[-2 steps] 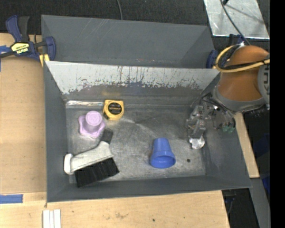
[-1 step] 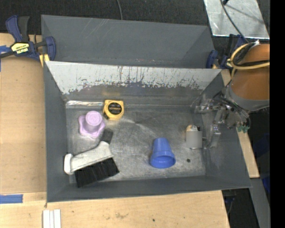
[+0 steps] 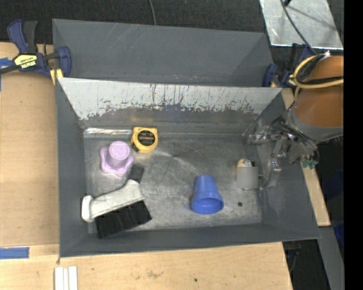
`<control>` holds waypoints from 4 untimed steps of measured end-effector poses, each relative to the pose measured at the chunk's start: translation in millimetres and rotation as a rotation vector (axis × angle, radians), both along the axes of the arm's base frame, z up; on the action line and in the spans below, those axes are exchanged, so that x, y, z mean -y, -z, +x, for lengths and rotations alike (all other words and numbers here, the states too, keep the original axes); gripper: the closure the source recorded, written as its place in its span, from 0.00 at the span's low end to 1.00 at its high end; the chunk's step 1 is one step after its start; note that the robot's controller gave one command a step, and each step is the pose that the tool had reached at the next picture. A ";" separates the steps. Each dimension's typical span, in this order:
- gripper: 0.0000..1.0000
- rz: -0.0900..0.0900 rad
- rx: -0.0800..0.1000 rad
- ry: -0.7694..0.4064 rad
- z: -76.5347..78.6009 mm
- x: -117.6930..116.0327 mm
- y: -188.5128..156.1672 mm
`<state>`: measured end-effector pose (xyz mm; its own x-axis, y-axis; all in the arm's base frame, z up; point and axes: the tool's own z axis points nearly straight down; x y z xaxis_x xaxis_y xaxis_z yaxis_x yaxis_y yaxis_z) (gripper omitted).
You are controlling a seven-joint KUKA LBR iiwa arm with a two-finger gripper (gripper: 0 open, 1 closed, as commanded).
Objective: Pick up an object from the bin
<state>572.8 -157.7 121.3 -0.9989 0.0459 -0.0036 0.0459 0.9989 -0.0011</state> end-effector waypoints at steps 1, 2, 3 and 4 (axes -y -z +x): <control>0.00 -0.002 0.004 -0.116 0.5 -0.4 12.9; 0.00 -0.001 -0.002 -0.468 -4.7 -10.7 38.5; 1.00 0.005 0.008 -0.688 7.1 -17.4 46.4; 1.00 0.005 0.008 -0.687 7.1 -17.3 46.5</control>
Offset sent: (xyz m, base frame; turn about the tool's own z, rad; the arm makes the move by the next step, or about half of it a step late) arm -0.0084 0.0195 -0.0513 -0.5907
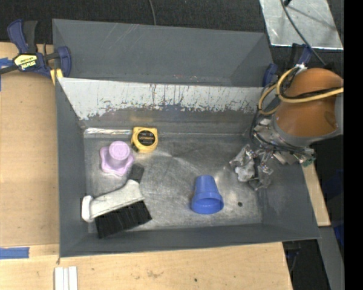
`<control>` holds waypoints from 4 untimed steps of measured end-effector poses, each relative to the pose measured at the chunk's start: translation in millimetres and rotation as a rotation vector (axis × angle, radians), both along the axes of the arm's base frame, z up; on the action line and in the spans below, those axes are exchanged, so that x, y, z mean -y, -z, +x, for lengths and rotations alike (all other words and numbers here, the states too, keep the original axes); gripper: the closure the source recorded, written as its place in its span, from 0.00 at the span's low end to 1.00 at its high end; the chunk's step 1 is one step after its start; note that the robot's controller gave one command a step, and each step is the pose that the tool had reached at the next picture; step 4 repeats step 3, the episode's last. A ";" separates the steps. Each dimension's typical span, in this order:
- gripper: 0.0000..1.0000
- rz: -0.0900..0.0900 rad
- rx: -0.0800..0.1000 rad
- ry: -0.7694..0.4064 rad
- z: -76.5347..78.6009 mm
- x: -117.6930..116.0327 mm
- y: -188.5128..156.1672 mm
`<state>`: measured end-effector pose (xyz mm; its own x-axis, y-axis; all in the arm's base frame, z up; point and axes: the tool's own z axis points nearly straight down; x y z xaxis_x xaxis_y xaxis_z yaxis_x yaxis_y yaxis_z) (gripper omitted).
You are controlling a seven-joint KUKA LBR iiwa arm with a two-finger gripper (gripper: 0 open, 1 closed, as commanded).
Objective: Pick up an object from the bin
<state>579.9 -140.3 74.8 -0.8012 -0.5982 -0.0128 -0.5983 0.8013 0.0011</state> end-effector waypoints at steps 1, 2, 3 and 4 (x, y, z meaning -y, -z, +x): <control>1.00 -0.011 0.001 -0.465 21.2 -65.1 -117.9; 1.00 -0.010 -0.003 -0.462 20.2 -64.3 -116.2; 1.00 -0.007 -0.011 -0.472 13.2 -73.2 -162.9; 1.00 -0.007 -0.011 -0.472 13.2 -73.2 -162.9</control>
Offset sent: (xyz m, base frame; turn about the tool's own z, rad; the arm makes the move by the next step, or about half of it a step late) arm 0.0000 0.0000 0.0000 0.0000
